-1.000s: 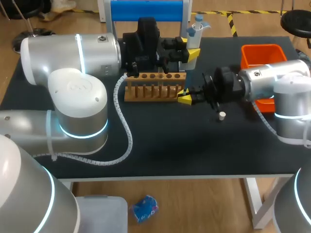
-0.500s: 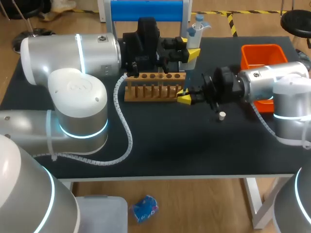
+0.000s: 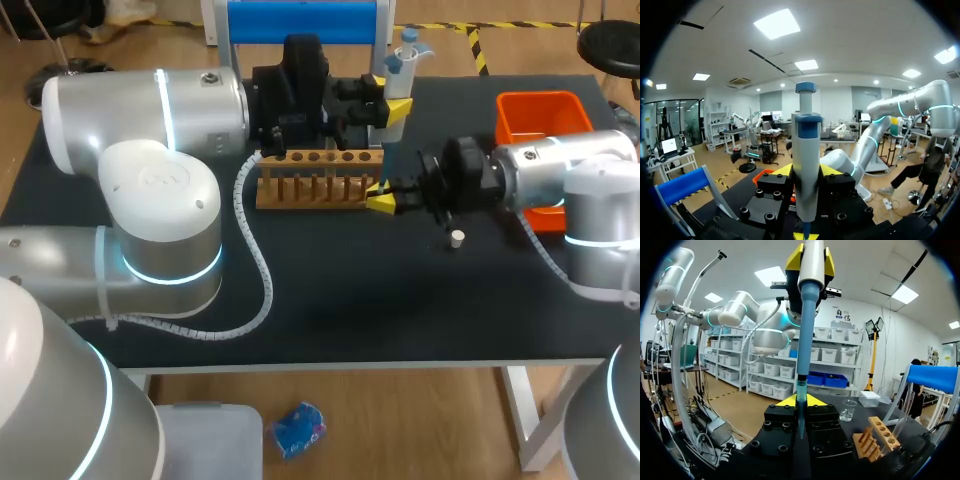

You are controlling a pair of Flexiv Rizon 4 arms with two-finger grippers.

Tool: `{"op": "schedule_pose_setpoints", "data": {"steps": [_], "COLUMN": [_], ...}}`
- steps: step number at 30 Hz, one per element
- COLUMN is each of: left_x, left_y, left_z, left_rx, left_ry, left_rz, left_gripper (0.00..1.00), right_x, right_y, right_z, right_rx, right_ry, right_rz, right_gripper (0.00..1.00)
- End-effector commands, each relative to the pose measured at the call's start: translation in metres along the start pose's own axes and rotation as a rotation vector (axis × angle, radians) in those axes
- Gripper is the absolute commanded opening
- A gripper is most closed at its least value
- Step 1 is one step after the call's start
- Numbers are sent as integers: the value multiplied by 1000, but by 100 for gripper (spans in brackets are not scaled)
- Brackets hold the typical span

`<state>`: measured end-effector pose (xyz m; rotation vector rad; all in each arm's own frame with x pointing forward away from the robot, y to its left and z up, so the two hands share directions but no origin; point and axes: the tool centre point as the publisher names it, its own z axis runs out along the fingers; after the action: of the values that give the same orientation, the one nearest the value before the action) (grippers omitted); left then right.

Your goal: Invert the test tube, pick up the pipette, mount the tip to pipette, aspirate from beaker and dispense into the tube, eject the tip, return the pipette, and cap with the stopper.

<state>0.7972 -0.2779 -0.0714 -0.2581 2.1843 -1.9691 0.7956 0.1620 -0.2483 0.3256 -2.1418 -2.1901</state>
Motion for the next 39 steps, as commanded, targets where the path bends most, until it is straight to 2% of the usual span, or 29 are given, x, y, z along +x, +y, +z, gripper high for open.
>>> {"op": "schedule_pose_setpoints", "data": {"steps": [1,39], "left_x": [-1,-1], "left_y": [2,2], "left_z": [1,1], "left_rx": [0,0], "left_ry": [1,1], "left_rz": [0,0], "left_gripper": [0,0], "right_x": [-1,-5], "right_y": [4,17], "right_z": [-1,0], "right_rx": [0,-5], "right_ry": [2,9], "right_rz": [-2,3], "right_gripper": [0,0]}}
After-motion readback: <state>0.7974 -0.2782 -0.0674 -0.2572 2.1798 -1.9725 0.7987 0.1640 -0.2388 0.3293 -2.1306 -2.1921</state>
